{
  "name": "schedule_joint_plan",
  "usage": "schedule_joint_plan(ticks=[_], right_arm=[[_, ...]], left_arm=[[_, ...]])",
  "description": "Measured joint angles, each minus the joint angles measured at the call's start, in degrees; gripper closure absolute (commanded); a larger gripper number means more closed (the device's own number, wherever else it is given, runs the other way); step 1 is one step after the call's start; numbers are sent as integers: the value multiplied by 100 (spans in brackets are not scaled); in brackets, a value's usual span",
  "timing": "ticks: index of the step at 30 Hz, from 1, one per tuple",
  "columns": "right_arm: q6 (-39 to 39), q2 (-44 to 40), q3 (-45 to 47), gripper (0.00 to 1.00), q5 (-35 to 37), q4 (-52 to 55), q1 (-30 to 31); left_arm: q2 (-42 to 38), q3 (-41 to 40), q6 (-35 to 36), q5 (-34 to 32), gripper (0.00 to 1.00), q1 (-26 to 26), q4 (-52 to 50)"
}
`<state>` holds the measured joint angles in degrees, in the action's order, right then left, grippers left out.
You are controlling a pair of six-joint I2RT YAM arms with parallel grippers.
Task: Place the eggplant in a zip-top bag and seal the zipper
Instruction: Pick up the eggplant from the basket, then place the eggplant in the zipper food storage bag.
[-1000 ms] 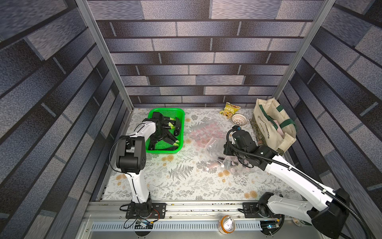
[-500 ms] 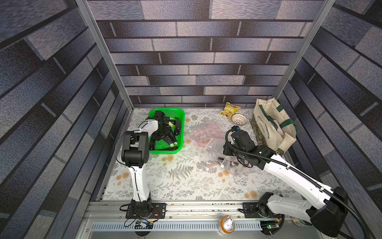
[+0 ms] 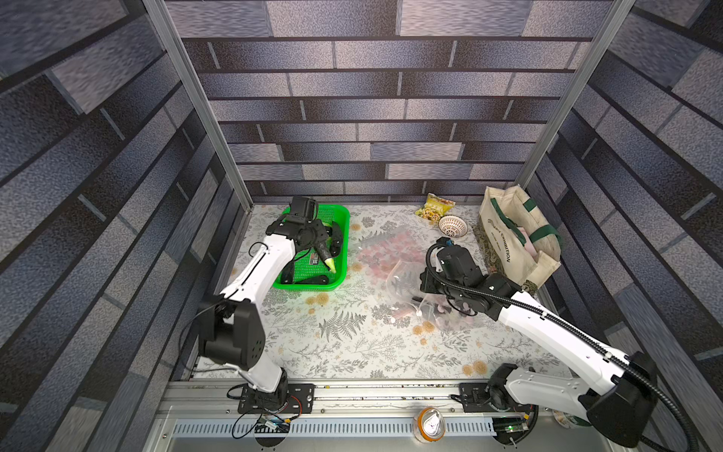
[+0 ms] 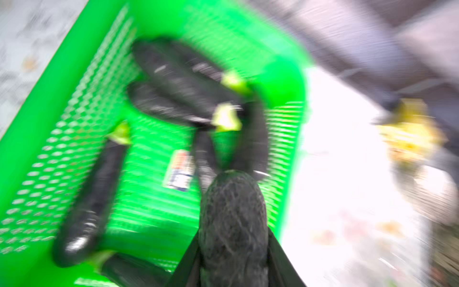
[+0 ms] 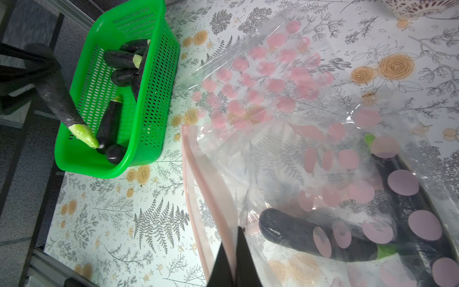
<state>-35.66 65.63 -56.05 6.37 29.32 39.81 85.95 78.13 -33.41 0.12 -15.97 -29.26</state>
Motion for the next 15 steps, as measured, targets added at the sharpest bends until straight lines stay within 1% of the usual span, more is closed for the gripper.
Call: schedule_joint_plan(ticks=[2,5,8,11,15], right_arm=[[-81,-87,0,100,-103,-48,-11],[-164,-223,0,100,-236,-111,-11],[-232,-321,0,100,-317,-133,-11],[-313,-369,0,100,-389,-136,-11],[-437,-387,0,100,-501,-197,-11]], left_arm=[[-649,-350,-68,33,67,-575,588],[-1182,-1040,-264,24,66,-1456,1502],[-1222,-1661,-450,-164,66,-2105,2371],[-1093,-2050,-514,-479,64,-2629,3003],[-881,-2227,-590,-844,63,-3056,3818]])
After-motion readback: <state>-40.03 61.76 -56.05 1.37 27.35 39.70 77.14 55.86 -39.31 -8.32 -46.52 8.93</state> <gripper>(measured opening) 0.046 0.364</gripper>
